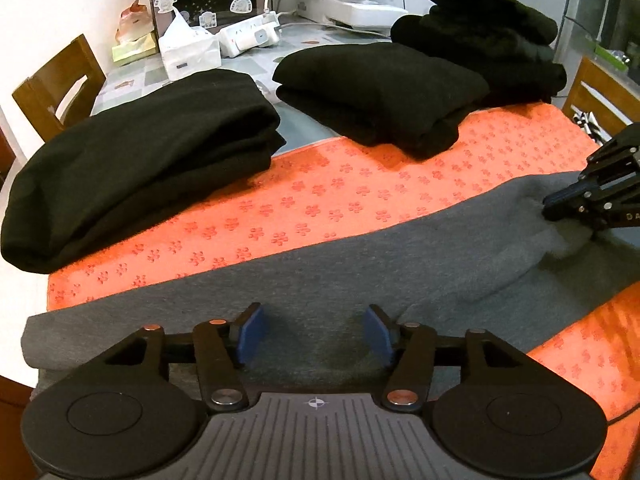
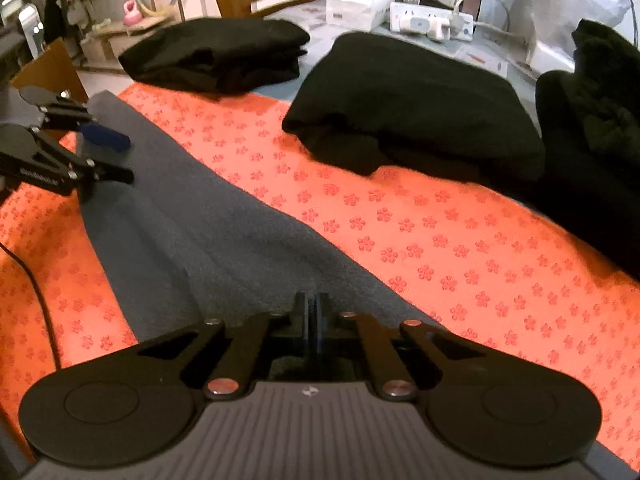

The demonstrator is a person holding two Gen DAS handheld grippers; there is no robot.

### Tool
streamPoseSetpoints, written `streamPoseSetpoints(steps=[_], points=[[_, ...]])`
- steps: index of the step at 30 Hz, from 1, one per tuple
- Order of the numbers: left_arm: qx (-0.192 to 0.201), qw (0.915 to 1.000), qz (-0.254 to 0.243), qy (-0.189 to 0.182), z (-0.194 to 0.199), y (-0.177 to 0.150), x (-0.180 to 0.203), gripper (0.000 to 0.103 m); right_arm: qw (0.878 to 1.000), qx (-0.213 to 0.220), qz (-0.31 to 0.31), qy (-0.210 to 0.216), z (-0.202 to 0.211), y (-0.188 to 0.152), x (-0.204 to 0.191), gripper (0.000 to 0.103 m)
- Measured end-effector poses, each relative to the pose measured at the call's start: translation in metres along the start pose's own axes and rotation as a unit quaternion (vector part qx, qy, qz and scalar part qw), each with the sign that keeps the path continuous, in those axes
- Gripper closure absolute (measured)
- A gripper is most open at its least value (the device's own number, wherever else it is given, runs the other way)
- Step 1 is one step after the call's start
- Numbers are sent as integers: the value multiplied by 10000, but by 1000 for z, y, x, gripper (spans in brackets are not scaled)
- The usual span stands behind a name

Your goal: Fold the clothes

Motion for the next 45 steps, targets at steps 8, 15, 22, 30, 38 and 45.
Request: streamPoseSetpoints(steps=[8, 15, 22, 30, 38, 45], points=[[151, 9990, -59, -418, 2, 7, 18, 42, 9990, 418, -112, -110, 33, 18, 14, 99], [116, 9953, -445, -854, -1, 9, 53, 43, 9996, 235, -114, 100, 30, 11, 8, 98], [-137, 9928, -521, -1069, 3, -11, 63, 56, 9998, 107, 139, 95, 28, -1, -7, 74], [187, 9949, -353, -929, 16, -1, 54, 99, 9981, 257, 536, 137, 24, 5, -21, 58], [619, 9945, -212, -816, 35, 38, 53, 99, 9924, 335, 1143, 316, 17, 13, -44, 71], [617, 9955, -254, -670, 12, 59, 49, 98, 9973, 513, 526, 71, 18, 33, -8, 101]])
Point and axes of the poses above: each gripper's, at about its wrist camera, not at the fingertips, and z roughly against the way its jaws point, x to its right, y to its top, the point moved 10 cm from there along -z, roughly the way its jaws point, and after that the axes turned 8 degrees about z, right-handed, at the moved point
